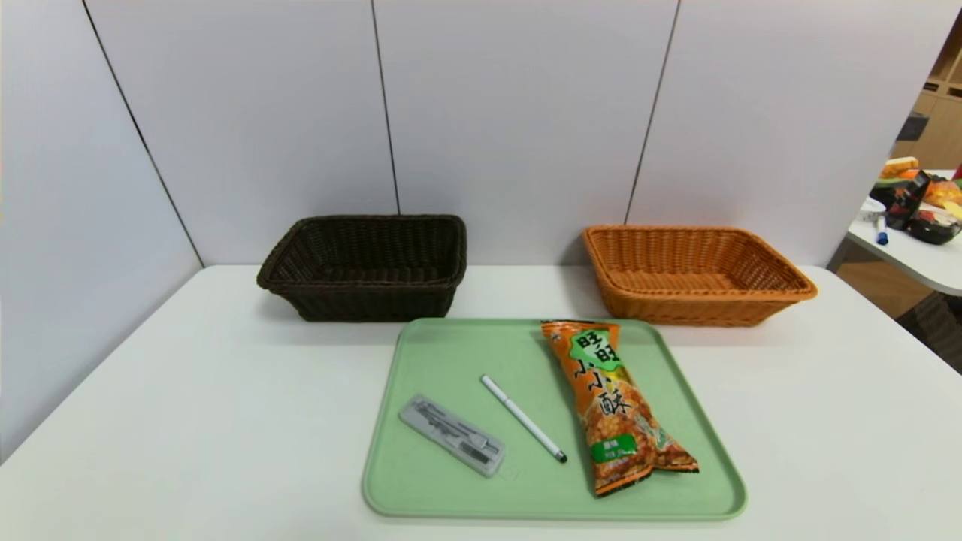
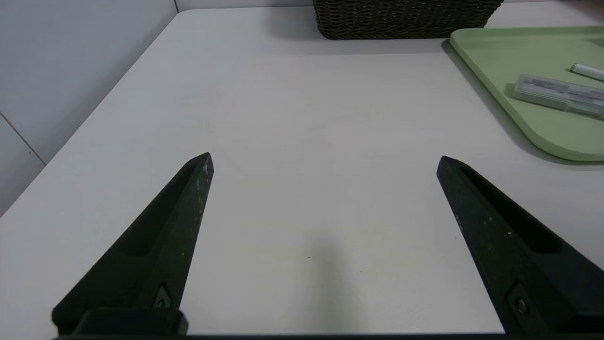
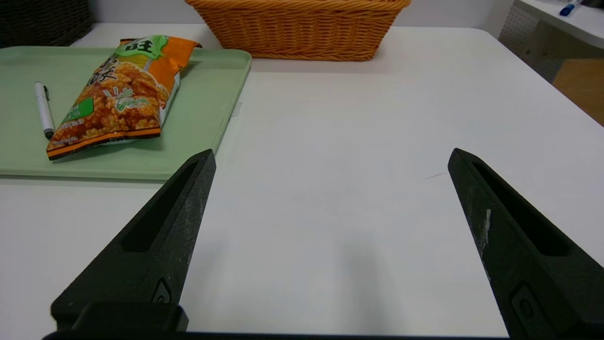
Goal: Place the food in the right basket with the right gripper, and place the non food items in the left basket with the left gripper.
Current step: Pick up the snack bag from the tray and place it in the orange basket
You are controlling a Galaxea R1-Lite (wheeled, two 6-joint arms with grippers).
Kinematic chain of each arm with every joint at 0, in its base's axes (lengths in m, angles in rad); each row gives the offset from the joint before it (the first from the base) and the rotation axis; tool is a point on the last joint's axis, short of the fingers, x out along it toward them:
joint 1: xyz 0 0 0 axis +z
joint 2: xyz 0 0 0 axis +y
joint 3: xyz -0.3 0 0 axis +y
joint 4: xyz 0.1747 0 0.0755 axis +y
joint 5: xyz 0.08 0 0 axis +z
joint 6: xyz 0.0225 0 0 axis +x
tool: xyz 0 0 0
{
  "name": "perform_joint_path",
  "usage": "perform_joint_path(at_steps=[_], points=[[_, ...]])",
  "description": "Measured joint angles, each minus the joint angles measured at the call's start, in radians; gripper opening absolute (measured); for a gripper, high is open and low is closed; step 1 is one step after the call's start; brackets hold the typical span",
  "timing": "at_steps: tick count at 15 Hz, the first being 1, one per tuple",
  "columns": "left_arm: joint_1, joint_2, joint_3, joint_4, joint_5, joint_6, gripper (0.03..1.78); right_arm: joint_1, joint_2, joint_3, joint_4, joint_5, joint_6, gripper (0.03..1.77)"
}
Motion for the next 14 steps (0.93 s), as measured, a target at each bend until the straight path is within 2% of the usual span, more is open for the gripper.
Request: perform_joint_path(at_steps=[10,12,14], points=[[0.000,0.000,0.000,0.000,0.000,0.016,1.69,0.000,0.000,-0.002,-0.013,-0.005,0.002,1.70],[-0.002,0.003,-0.012,0.027,-0.004,0.019,1.69,0.000,0.000,-0.046,0.001,0.015,0.009,1.70],[-0.002,0.016,-0.057,0.064,-0.018,0.011,1.69,0.000,0.000,-0.124,0.058,0.064,0.013,1.70]])
